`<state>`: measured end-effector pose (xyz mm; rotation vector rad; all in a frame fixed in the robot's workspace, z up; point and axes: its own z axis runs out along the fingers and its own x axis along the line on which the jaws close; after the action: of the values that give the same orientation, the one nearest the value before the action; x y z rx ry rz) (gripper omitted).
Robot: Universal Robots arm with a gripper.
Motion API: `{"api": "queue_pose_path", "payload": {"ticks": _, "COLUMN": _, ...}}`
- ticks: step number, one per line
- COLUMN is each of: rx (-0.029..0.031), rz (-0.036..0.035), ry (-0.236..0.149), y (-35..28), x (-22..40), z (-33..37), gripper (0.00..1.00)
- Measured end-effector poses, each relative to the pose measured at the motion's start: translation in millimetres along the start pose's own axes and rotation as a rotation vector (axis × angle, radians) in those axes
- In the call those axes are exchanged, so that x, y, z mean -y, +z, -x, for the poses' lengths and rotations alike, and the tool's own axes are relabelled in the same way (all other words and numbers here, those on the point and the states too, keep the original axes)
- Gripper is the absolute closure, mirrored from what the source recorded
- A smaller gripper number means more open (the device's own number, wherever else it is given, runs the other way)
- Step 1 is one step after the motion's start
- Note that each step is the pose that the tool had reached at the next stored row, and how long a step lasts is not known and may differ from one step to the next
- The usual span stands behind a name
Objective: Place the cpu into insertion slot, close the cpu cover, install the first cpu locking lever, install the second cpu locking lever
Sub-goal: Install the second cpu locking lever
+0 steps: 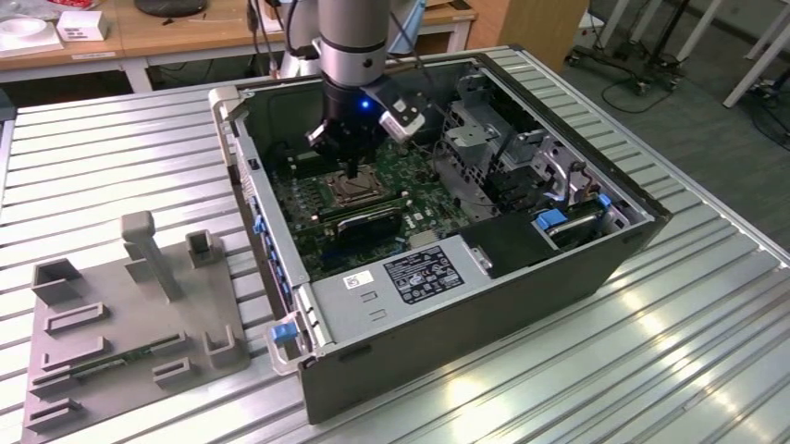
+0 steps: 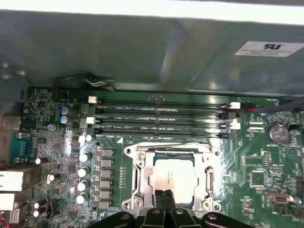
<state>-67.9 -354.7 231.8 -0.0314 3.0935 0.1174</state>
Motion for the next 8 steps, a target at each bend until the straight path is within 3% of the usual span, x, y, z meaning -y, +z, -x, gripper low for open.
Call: {"api": "queue_pose_path", "payload": {"ticks": 8, "rx": -0.0039, "rz": 0.0001, "ry": 0.0, "y": -9.4, "x": -0.1, "z": 0.5, "gripper": 0.89}}
